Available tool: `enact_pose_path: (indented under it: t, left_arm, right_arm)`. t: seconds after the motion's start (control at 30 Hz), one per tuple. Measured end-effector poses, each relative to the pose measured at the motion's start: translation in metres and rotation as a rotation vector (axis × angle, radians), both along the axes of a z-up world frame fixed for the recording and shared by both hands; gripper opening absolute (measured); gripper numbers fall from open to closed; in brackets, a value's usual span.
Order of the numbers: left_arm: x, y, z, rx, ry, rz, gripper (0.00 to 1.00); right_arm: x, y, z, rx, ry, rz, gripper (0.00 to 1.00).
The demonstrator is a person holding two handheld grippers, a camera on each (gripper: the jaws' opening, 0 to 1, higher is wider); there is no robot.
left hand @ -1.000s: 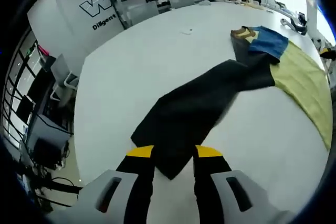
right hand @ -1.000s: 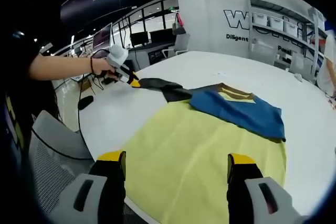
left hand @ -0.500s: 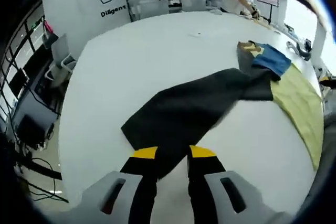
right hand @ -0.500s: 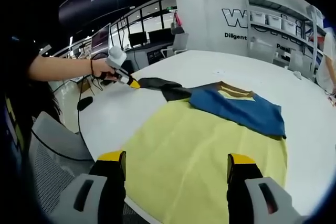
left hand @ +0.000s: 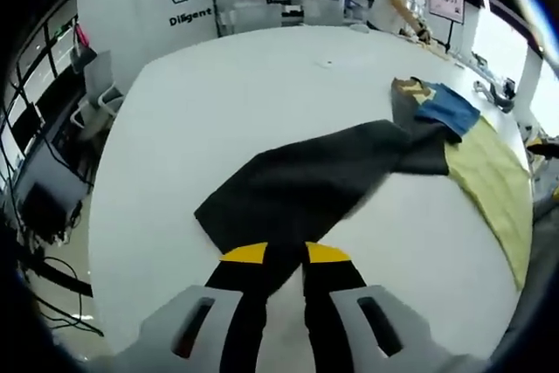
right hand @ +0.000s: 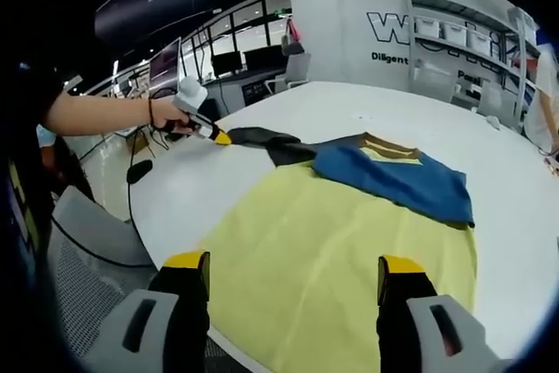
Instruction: Fold the garment on the visible template until the final outline fits inside the template.
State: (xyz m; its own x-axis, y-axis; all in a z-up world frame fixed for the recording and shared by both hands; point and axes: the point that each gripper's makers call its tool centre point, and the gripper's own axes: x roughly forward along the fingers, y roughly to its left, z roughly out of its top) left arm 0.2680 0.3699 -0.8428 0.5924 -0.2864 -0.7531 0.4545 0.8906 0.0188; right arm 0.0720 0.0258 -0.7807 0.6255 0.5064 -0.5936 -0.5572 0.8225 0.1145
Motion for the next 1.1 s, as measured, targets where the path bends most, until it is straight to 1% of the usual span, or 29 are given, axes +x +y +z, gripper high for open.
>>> enact_pose_path:
  t: [0.07,0.1,0.13,0.23,0.27,0.3,0.37,0.4,0.47,0.53,0.6,0.67,0.7,0.77,0.87,1.0,1.1]
  left_arm:
    - [0.002,-0.003,-0.001,0.003,-0.009,-0.003,0.00]
    - [0.002,-0.003,-0.001,0.013,-0.013,-0.006,0.00]
    - [0.002,-0.003,0.000,0.051,-0.017,-0.020,0.00]
    - [0.002,-0.003,0.001,0.073,-0.020,-0.026,0.00]
    - [0.001,-0.002,0.001,0.113,-0.033,-0.061,0.00]
    - [0.001,0.000,0.003,0.138,-0.050,-0.064,0.00]
    - [-0.005,-0.003,0.006,0.140,-0.063,-0.084,0.00]
    - [-0.006,-0.001,0.009,0.132,-0.066,-0.072,0.00]
    - [-0.006,0.001,0.021,0.055,-0.083,0.015,0.00]
    - [-0.006,0.003,0.027,0.023,-0.088,0.040,0.00]
    - [-0.008,0.004,0.038,-0.009,-0.103,0.064,0.00]
    - [-0.007,0.005,0.052,-0.037,-0.133,0.080,0.00]
    - [-0.008,0.005,0.053,-0.037,-0.133,0.080,0.00]
    - [-0.009,0.006,0.065,-0.031,-0.157,0.083,0.00]
    - [-0.010,0.005,0.077,-0.033,-0.172,0.091,0.00]
    - [-0.015,0.008,0.083,-0.048,-0.134,0.151,0.00]
    - [-0.022,0.009,0.090,-0.080,-0.120,0.193,0.00]
  right_arm:
    - [0.000,0.000,0.000,-0.001,0.002,-0.001,0.76]
    - [0.000,0.000,0.000,-0.001,0.002,-0.001,0.76]
    - [-0.001,0.000,0.000,-0.001,0.002,0.000,0.76]
    - [-0.001,0.000,0.000,-0.001,0.002,-0.002,0.76]
    - [0.000,-0.001,0.000,-0.001,0.002,-0.004,0.76]
    - [0.000,-0.001,0.000,-0.001,0.002,-0.005,0.76]
    - [0.001,-0.001,0.002,-0.002,-0.003,-0.003,0.75]
    - [0.001,-0.001,0.002,-0.004,-0.005,-0.002,0.76]
    - [0.001,-0.001,0.002,-0.003,-0.006,-0.003,0.75]
    - [0.001,-0.001,0.002,-0.001,-0.005,-0.002,0.75]
    - [0.000,0.000,0.002,0.000,-0.006,-0.004,0.75]
    - [-0.001,0.000,0.002,0.000,-0.005,0.000,0.75]
    - [-0.001,0.001,0.002,0.000,-0.006,0.002,0.75]
    - [-0.001,0.000,0.002,-0.002,-0.007,0.003,0.75]
    - [-0.001,0.000,0.003,0.002,-0.009,0.001,0.75]
    - [-0.001,0.000,0.004,0.002,-0.012,0.000,0.75]
    - [-0.001,-0.001,0.004,0.000,-0.013,-0.001,0.75]
